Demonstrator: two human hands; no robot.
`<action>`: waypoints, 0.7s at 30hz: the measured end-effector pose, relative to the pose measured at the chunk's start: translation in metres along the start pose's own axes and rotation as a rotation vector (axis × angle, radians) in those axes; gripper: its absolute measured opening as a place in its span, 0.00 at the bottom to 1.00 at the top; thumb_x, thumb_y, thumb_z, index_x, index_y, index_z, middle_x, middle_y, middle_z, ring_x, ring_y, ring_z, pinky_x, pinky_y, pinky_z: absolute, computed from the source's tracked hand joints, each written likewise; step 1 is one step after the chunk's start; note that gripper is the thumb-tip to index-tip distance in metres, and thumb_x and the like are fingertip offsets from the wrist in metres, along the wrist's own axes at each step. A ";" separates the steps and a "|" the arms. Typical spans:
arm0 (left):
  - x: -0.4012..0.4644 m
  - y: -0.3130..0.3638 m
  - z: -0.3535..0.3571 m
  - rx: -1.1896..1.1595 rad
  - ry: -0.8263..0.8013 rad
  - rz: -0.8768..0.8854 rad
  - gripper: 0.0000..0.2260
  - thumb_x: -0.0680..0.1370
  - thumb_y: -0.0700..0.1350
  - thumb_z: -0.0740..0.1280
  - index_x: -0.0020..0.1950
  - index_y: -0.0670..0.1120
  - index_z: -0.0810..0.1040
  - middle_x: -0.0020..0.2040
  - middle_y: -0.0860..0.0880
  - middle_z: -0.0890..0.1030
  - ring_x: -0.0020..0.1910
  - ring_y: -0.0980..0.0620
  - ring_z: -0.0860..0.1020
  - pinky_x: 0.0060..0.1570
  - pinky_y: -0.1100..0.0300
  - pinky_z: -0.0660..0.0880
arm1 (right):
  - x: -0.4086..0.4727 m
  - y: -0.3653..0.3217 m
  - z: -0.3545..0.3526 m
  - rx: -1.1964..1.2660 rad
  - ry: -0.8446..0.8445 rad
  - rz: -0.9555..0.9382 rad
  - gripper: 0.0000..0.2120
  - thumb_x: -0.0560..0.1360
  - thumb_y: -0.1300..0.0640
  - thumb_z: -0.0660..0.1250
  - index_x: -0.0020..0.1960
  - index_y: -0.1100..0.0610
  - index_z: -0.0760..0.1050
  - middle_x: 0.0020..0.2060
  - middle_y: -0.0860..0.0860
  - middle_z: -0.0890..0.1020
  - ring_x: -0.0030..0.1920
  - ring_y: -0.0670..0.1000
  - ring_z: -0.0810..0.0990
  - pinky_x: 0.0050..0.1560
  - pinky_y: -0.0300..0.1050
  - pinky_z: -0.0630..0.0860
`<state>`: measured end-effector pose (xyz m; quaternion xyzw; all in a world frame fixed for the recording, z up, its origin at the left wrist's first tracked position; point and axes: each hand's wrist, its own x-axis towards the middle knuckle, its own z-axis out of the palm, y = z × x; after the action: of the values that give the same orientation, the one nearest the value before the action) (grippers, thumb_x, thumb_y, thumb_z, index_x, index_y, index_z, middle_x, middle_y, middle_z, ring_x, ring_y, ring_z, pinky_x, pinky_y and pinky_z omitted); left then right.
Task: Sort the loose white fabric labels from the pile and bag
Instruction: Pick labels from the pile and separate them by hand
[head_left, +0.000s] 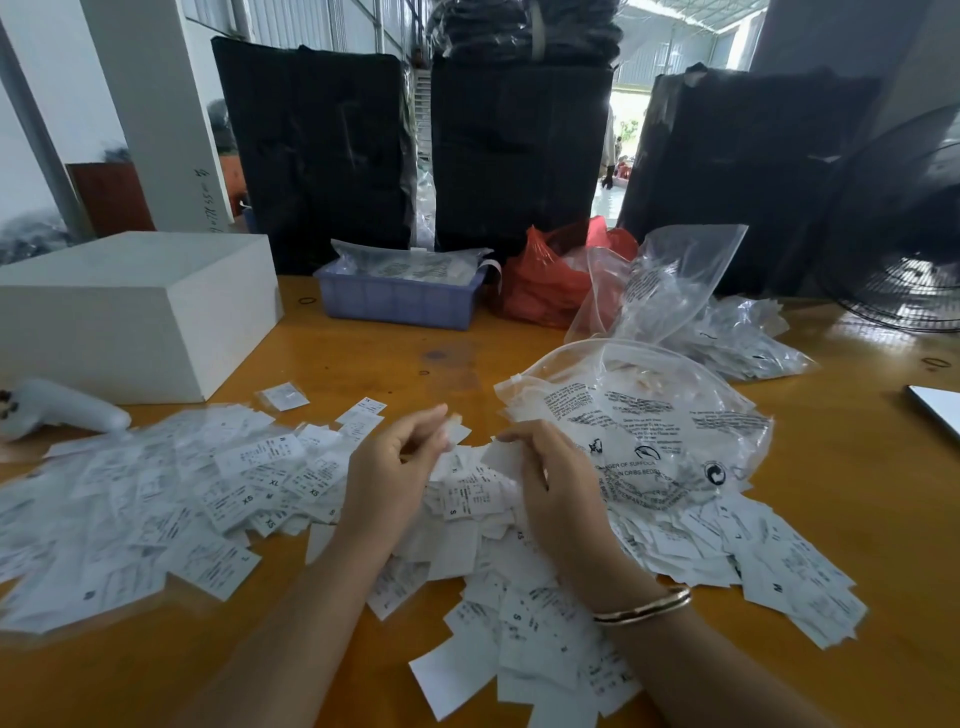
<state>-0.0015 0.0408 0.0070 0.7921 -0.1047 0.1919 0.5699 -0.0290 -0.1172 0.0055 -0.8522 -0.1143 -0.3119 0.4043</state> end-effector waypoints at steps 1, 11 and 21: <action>0.000 0.001 0.001 -0.005 -0.013 0.003 0.12 0.77 0.45 0.68 0.56 0.60 0.74 0.41 0.59 0.82 0.41 0.66 0.79 0.38 0.75 0.73 | 0.001 0.001 0.000 0.017 0.025 0.014 0.16 0.76 0.70 0.57 0.48 0.55 0.79 0.41 0.40 0.76 0.43 0.44 0.76 0.48 0.45 0.73; -0.005 0.006 0.005 -0.297 -0.399 -0.024 0.19 0.69 0.53 0.69 0.58 0.54 0.73 0.37 0.51 0.84 0.41 0.56 0.82 0.43 0.68 0.75 | -0.001 -0.008 -0.007 0.046 -0.156 0.109 0.18 0.73 0.48 0.58 0.60 0.48 0.78 0.49 0.39 0.70 0.53 0.36 0.69 0.65 0.49 0.58; -0.004 0.007 0.008 -0.379 -0.289 -0.120 0.21 0.62 0.54 0.73 0.53 0.53 0.77 0.37 0.51 0.82 0.38 0.56 0.80 0.41 0.65 0.76 | 0.006 -0.006 -0.007 0.279 -0.044 0.211 0.09 0.75 0.55 0.68 0.41 0.41 0.77 0.44 0.44 0.75 0.49 0.45 0.75 0.61 0.64 0.67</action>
<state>-0.0062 0.0306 0.0088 0.6952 -0.1717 0.0194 0.6977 -0.0307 -0.1189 0.0163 -0.8016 -0.0754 -0.2302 0.5466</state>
